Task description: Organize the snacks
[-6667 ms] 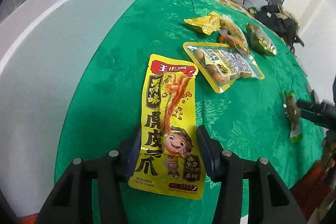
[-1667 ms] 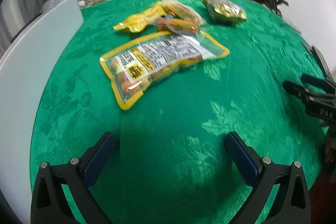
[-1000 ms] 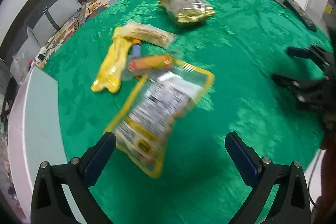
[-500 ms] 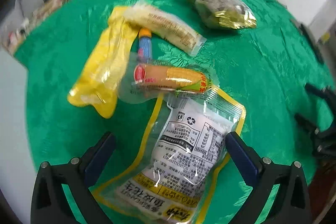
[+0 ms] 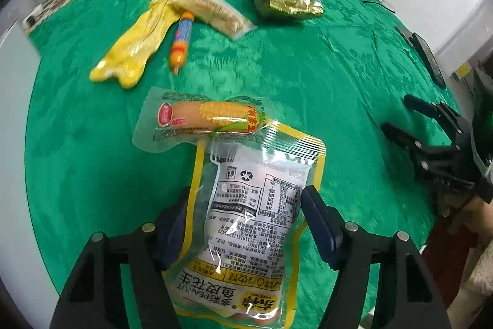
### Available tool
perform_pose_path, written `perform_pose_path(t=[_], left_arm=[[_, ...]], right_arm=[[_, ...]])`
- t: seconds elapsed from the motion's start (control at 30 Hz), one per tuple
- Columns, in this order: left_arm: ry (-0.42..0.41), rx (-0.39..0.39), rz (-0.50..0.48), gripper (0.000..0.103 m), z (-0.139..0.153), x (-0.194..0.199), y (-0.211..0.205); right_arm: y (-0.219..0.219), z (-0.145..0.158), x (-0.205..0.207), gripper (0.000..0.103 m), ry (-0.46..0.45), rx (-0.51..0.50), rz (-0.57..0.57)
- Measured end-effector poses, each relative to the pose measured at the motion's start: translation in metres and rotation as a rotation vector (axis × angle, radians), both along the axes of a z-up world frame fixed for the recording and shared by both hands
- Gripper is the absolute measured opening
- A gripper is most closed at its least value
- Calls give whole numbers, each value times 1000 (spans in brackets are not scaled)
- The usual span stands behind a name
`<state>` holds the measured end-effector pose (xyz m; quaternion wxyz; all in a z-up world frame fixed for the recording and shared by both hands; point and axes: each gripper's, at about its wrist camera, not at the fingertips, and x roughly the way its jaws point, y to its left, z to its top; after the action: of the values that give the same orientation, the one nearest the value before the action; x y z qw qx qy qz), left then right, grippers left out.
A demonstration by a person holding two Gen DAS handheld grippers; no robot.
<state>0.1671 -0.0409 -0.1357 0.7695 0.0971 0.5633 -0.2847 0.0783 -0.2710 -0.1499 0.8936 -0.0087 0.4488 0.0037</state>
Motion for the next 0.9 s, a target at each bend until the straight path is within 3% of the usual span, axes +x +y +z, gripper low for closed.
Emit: perform_pose_path(t=[0.3,0.4,0.53,0.67,0.9], left_arm=[[-22,-95,346,68,-4,-34,44],[-45,-113,349,69,-4,-39,46],[-59,-83,306,84,-6,-44,40],[-72,-50,255,91,-7,-49,34],[-71,-36,215,93,-8,-54,30]], right_arm=[[0,0,0,92,0,0,0],[0,0,0,92,0,0,0],[0,0,0,92,0,0,0],[0,0,0,92,-1,0,0],[0,0,0,92,0,0,0]])
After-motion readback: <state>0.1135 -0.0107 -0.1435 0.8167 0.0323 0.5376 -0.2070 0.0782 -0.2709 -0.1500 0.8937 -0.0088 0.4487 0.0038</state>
